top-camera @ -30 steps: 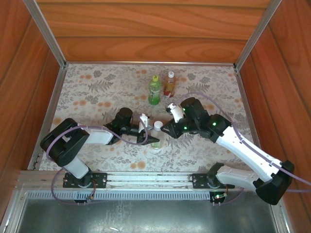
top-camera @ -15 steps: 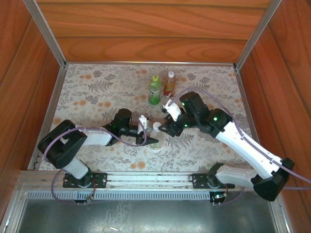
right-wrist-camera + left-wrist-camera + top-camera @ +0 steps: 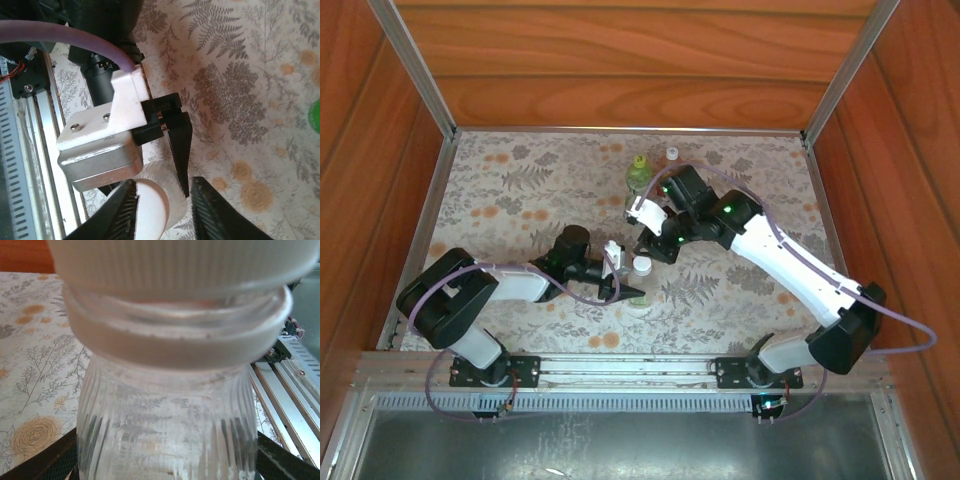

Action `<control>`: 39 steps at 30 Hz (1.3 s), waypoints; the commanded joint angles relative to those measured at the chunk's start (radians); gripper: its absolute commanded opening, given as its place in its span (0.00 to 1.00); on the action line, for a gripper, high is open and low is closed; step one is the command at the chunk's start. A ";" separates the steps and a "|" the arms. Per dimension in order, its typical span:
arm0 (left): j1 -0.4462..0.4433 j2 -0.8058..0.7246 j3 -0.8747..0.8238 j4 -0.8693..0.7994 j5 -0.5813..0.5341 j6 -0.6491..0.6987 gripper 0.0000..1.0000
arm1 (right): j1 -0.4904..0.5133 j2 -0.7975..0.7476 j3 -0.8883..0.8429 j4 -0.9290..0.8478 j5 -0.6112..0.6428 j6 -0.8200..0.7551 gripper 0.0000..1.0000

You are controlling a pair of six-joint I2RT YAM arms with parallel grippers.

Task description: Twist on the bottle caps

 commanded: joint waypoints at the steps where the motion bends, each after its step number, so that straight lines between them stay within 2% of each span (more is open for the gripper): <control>1: -0.003 -0.001 -0.028 -0.077 -0.011 0.015 0.65 | -0.004 0.016 0.008 -0.084 -0.051 0.061 0.31; 21: 0.008 -0.004 -0.015 -0.085 -0.025 -0.031 0.65 | -0.006 -0.046 -0.122 -0.095 -0.132 0.236 0.14; 30: 0.012 0.002 -0.007 -0.086 -0.020 -0.043 0.65 | -0.005 -0.167 -0.214 -0.072 -0.171 0.319 0.14; 32: 0.011 0.002 -0.007 -0.086 -0.018 -0.037 0.65 | -0.005 -0.187 -0.213 -0.070 -0.150 0.319 0.17; 34: 0.012 -0.001 -0.010 -0.086 -0.014 -0.025 0.65 | -0.005 -0.202 -0.206 -0.073 -0.109 0.272 0.28; 36: 0.012 -0.005 -0.014 -0.086 -0.004 -0.015 0.65 | -0.005 -0.222 -0.209 -0.056 -0.071 0.187 0.41; 39: 0.011 -0.014 -0.023 -0.088 0.000 0.003 0.65 | -0.005 -0.238 -0.205 -0.038 -0.043 0.038 0.49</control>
